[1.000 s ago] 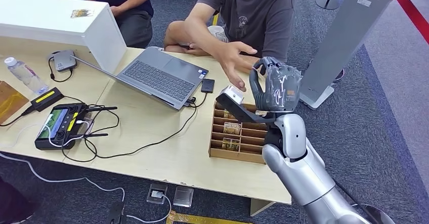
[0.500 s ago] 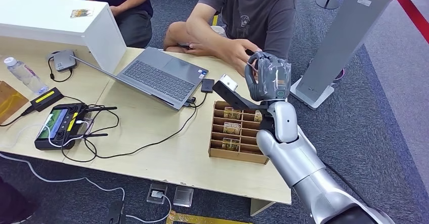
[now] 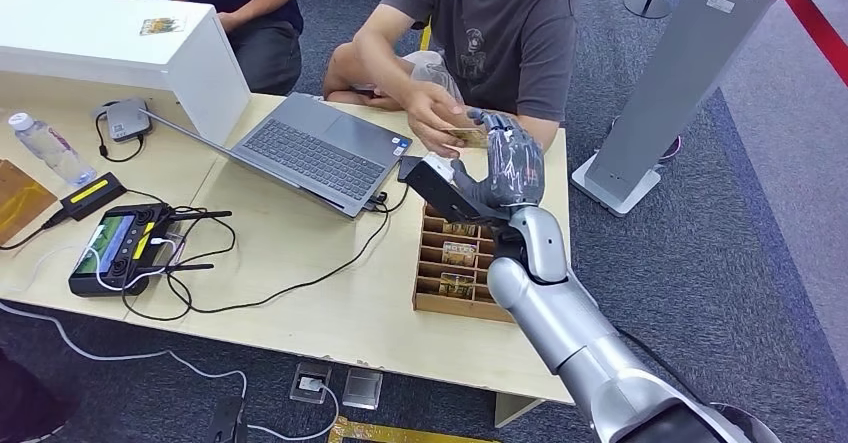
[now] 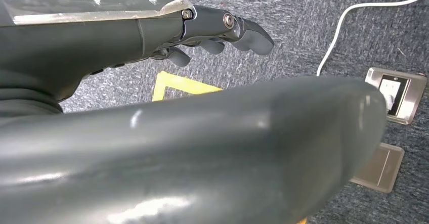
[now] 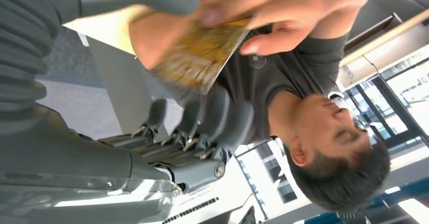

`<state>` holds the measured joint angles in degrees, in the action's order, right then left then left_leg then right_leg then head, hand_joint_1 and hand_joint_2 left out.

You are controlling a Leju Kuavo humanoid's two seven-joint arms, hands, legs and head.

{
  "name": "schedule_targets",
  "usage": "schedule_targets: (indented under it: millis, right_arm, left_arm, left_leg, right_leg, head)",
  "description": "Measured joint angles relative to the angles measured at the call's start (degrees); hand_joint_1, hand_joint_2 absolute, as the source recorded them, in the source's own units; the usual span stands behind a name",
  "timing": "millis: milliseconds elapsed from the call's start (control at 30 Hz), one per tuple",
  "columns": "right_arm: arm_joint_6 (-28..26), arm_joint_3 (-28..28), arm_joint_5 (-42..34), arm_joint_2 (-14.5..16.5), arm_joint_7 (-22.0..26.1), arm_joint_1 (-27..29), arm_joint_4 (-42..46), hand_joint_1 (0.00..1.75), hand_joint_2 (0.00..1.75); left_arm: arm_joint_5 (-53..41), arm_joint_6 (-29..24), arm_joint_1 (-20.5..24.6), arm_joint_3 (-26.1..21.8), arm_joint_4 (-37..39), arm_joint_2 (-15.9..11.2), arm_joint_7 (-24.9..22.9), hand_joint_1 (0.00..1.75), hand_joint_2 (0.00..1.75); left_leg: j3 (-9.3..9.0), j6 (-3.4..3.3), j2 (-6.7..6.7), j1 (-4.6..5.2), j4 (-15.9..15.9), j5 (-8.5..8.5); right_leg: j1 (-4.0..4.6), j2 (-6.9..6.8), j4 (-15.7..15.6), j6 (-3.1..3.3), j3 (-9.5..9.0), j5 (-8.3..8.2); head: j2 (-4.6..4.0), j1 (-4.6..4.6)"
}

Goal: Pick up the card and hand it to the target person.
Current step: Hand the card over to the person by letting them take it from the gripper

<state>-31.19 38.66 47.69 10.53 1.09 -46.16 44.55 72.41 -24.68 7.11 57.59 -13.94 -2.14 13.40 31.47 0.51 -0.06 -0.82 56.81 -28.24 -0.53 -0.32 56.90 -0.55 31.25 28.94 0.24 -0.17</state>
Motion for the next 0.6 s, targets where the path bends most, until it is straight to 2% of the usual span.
schedule_targets:
  millis: [333,600]
  right_arm:
    - [-1.92,0.08,-3.19,0.30,0.65,0.05,-1.11,0.00,1.75]
    - [-6.69,0.01,-3.63,-0.74,0.43,2.70,2.90,0.00,1.75]
  left_arm:
    - [0.09,-0.38,-0.02,0.00,0.00,-0.05,-0.03,0.00,0.00]
    - [0.43,-1.68,-0.08,0.00,0.03,-0.04,-0.66,0.00,0.00]
  left_leg:
    - [0.00,0.00,0.00,0.00,0.00,0.00]
    - [-0.02,0.00,0.01,0.00,0.01,0.00]
  right_leg:
    - [0.00,0.00,0.00,0.00,0.01,0.00]
    - [0.00,0.01,-0.02,0.00,0.02,0.00]
  head:
    - [0.00,-0.01]
    - [0.00,-0.01]
